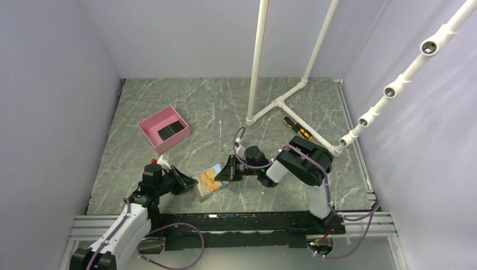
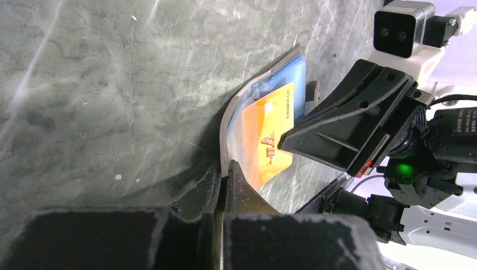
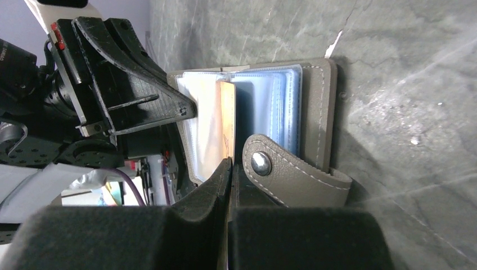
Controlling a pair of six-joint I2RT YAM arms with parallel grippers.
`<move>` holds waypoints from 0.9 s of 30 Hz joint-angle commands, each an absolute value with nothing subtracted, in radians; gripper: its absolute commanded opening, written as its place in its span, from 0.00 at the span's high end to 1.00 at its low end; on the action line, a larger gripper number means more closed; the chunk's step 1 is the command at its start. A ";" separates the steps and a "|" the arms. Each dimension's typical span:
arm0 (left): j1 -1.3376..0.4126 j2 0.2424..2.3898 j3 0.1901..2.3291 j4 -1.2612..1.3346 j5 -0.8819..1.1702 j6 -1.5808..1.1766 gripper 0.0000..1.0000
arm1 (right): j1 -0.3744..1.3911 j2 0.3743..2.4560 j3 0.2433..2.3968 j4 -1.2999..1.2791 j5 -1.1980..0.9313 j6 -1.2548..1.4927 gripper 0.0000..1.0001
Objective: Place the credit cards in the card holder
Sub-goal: Insert the credit card into the card holder.
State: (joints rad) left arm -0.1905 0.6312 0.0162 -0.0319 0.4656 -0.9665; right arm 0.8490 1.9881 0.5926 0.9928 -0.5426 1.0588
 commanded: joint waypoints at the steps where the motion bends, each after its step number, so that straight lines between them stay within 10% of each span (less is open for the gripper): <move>1: -0.193 0.608 0.002 0.024 0.464 -0.988 1.00 | 0.887 1.998 0.576 0.976 -0.535 1.023 1.00; 21: -0.193 0.661 0.013 0.143 0.494 -1.023 1.00 | 0.971 1.988 0.641 0.931 -0.504 1.033 1.00; 27: -0.193 0.615 0.028 0.050 0.483 -1.001 1.00 | 0.955 1.852 0.694 0.507 -0.381 0.806 0.66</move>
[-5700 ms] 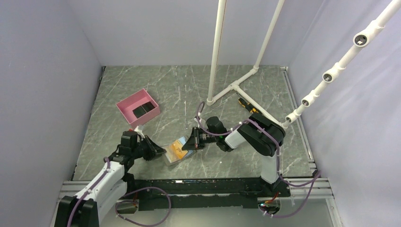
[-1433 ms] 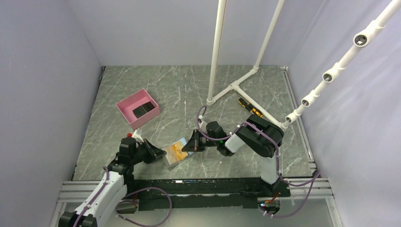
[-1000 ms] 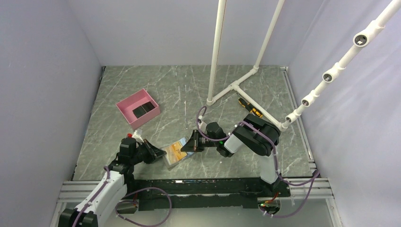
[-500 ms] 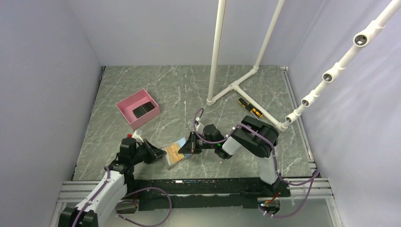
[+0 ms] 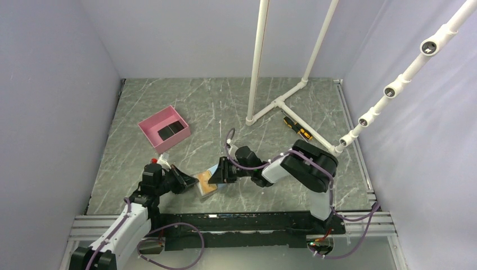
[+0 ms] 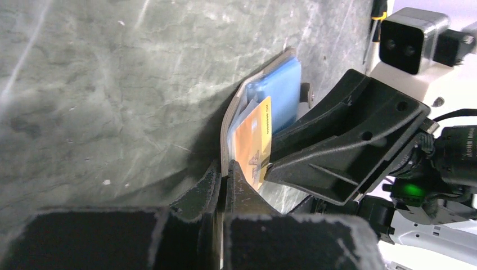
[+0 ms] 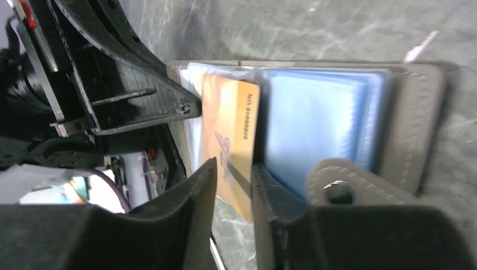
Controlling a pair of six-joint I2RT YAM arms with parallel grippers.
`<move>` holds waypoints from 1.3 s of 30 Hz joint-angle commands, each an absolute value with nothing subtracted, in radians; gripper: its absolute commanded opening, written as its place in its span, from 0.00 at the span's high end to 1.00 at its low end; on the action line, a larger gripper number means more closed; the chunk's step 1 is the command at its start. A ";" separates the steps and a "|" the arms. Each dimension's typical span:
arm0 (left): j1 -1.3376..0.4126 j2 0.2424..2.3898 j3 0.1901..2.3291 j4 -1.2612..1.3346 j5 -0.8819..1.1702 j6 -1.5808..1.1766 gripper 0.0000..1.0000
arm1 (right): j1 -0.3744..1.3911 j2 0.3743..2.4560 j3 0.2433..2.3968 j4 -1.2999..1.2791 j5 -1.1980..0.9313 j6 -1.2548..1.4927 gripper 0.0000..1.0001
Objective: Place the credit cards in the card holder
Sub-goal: Insert the credit card into the card holder.
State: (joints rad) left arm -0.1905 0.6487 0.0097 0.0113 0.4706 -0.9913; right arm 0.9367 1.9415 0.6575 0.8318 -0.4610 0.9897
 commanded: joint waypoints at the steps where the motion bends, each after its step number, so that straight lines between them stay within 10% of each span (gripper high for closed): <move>1: -0.193 0.606 0.030 0.034 0.479 -0.998 1.00 | 0.955 1.832 0.708 0.444 -0.356 0.777 0.63; 30: -0.193 0.660 0.061 0.044 0.516 -0.993 0.92 | 1.033 1.853 0.795 0.510 -0.486 0.693 0.55; 39: -0.193 0.534 0.115 -0.195 0.452 -0.965 0.58 | 0.972 1.797 0.746 0.399 -0.364 0.683 0.55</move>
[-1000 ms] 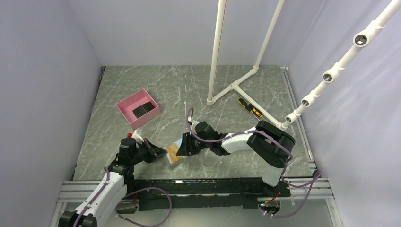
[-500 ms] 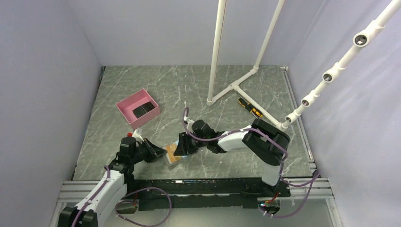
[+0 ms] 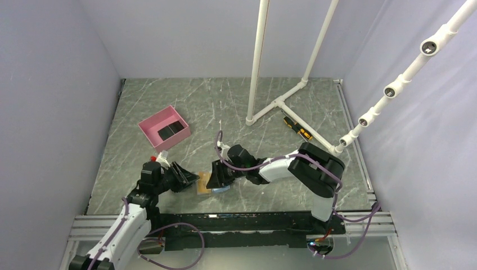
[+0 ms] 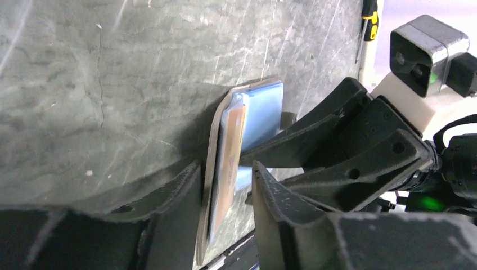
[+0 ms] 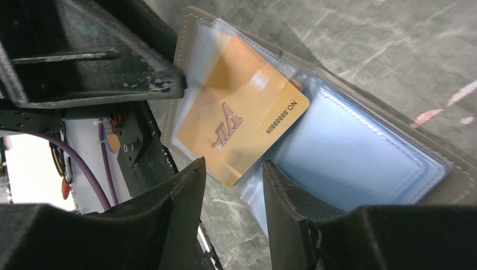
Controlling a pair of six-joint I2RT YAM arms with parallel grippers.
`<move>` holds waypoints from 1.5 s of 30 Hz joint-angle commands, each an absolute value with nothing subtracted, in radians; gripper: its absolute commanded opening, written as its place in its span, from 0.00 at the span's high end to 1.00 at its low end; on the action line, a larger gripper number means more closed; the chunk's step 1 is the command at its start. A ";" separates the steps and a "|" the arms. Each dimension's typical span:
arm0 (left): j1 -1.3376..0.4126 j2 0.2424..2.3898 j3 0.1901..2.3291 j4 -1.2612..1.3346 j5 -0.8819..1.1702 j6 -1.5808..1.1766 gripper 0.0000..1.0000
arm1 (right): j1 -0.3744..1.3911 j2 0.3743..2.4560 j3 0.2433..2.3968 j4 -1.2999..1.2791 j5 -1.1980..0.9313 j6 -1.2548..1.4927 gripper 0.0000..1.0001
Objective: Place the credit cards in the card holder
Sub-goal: Insert the credit card into the card holder.
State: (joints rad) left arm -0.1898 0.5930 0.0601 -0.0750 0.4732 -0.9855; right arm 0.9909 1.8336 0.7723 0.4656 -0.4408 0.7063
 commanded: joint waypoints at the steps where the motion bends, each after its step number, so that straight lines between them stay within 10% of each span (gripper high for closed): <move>1: -0.193 0.517 0.120 -0.225 0.444 -0.964 0.57 | 0.969 1.794 0.743 0.393 -0.354 0.687 0.55; 24: -0.193 0.788 0.154 -0.052 0.468 -0.873 1.00 | 0.922 1.826 0.788 0.400 -0.377 0.720 0.53; 45: -0.193 0.827 0.163 -0.020 0.500 -0.847 1.00 | 1.037 1.923 1.011 0.282 -0.377 0.450 0.56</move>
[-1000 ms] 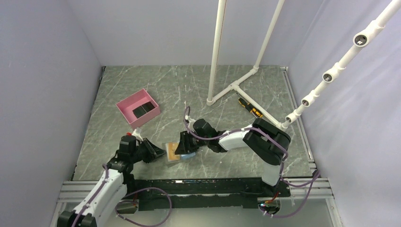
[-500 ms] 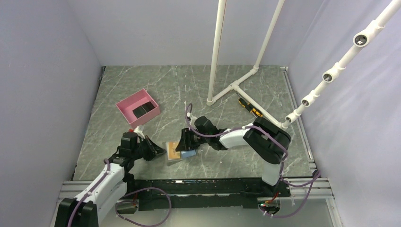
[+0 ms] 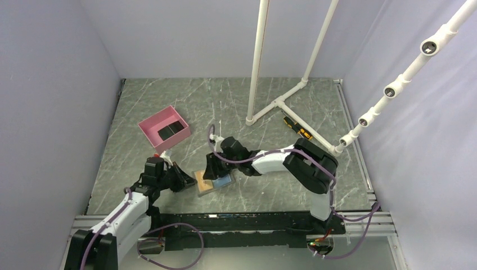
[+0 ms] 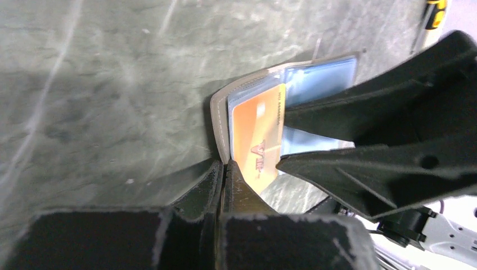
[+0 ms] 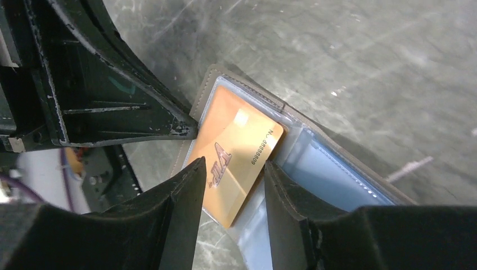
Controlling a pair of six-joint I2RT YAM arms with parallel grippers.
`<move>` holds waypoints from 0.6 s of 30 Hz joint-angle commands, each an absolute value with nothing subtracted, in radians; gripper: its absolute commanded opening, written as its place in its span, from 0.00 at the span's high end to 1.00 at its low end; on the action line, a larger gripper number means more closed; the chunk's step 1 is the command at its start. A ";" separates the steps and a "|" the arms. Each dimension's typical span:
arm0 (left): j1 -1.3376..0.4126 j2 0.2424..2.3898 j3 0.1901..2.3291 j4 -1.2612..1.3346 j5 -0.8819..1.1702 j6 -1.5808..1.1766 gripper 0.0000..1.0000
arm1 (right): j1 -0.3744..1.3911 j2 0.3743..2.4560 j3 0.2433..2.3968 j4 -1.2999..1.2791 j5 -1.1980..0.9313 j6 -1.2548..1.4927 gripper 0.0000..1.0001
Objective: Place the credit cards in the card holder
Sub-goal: Insert the credit card into the card holder.
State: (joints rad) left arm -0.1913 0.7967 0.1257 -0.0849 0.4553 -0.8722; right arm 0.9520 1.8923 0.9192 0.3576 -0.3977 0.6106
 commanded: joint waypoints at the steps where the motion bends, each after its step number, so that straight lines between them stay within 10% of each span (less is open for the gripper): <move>1: -0.193 0.836 0.172 -0.016 0.501 -0.844 1.00 | 1.055 1.928 1.020 0.275 -0.370 0.437 0.56; 13: -0.193 0.778 0.193 -0.123 0.478 -0.849 0.99 | 0.987 1.799 0.972 0.147 -0.225 0.533 0.54; 18: -0.194 0.723 0.297 -0.386 0.416 -0.906 0.63 | 0.983 1.645 0.998 -0.052 -0.158 0.443 0.44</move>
State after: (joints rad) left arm -0.1909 0.7586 0.1867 -0.1898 0.4484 -0.8616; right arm 0.9913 1.7973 0.9802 0.1074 -0.2314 0.5114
